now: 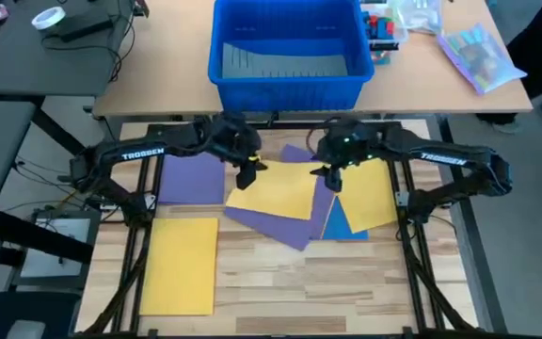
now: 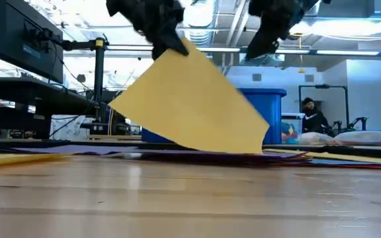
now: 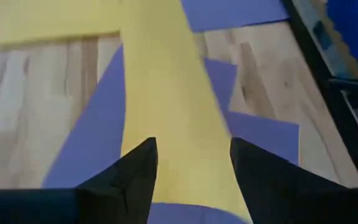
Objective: Organize paper
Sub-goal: Stack the yellow colored paper on top of the other yellow colored paper
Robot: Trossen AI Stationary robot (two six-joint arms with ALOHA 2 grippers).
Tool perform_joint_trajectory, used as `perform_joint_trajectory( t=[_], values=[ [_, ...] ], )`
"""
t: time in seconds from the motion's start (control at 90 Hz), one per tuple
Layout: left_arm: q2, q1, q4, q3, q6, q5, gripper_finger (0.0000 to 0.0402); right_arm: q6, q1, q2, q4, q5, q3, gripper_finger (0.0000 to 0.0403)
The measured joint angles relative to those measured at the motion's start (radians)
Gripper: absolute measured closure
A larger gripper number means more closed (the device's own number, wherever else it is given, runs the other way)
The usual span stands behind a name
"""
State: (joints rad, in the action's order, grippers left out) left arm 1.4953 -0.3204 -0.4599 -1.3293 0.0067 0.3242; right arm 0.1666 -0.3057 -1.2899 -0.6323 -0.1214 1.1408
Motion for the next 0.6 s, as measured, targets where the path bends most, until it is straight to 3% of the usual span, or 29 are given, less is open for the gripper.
perform_joint_trajectory(
  t=[0.411, 0.489, 0.6],
  values=[
    [0.000, 0.023, -0.018, -0.097, -0.011, -0.003, 0.0401, 0.077, -0.002, -0.079, 0.045, -0.079, 0.000, 0.0227],
    [0.000, 0.023, 0.007, -0.098, -0.021, -0.003, 0.0401, 0.066, 0.003, -0.086, 0.039, -0.080, 0.000, 0.0247],
    [0.000, 0.023, 0.039, -0.098, -0.041, -0.003, 0.0401, 0.029, 0.003, -0.106, 0.036, -0.097, 0.000, 0.0305]
  ],
)
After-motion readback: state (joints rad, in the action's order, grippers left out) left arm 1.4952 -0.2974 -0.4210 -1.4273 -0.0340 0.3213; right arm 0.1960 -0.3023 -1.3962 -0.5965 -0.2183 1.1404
